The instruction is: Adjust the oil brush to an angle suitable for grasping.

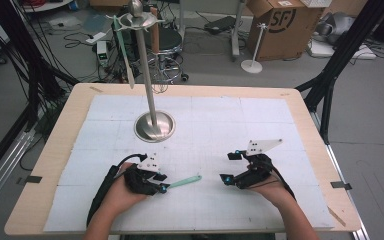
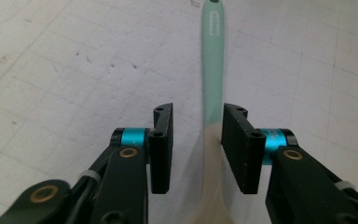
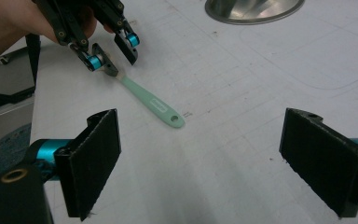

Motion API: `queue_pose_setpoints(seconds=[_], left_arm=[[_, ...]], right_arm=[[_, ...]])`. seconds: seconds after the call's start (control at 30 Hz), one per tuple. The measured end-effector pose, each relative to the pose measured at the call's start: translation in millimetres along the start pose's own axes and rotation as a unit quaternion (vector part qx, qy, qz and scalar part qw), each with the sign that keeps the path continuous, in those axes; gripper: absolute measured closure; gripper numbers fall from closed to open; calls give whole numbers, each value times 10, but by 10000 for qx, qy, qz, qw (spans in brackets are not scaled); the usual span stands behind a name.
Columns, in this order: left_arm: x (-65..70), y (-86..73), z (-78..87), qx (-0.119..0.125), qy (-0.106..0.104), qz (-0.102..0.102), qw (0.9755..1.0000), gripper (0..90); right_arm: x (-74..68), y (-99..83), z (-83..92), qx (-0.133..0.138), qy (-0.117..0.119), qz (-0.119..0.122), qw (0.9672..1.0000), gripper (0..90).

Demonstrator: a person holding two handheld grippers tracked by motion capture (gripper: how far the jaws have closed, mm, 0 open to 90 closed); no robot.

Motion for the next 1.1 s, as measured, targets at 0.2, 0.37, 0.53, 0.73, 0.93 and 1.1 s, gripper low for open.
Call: queue_pose_setpoints(seconds=[0.2,0.37,0.53,0.73,0.93,1.1], left_arm=[[34,0,-47,-177,56,-301,9994,628],[38,29,-70,-275,83,-460,9985,804],[13,41,-80,-261,68,-564,9980,810],[-46,76,-133,-179,-1,-433,9989,810],[-40,157,-224,-365,64,-575,9977,808],[-47,157,-210,-368,57,-440,9983,741]], right_arm=[[-2,-4,-10,-7,19,13,10000,118],[1,-9,-10,-26,-2,-15,10000,118],[1,-6,-7,-20,4,-7,10000,118],[19,-4,-10,1,-7,-14,10000,118],[30,-14,-15,-25,-9,-46,10000,118],[27,-7,-3,-3,-1,-58,10000,118]])
Point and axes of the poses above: each handheld gripper's, and its own axes: z roughly backward along the jaws, y roughly out of its top, x roughly to its right, the point moved 8 cm from there along -z, roughly forward along the jaws, and after that the axes turned 11 degrees about x, right-handed, at the moved point
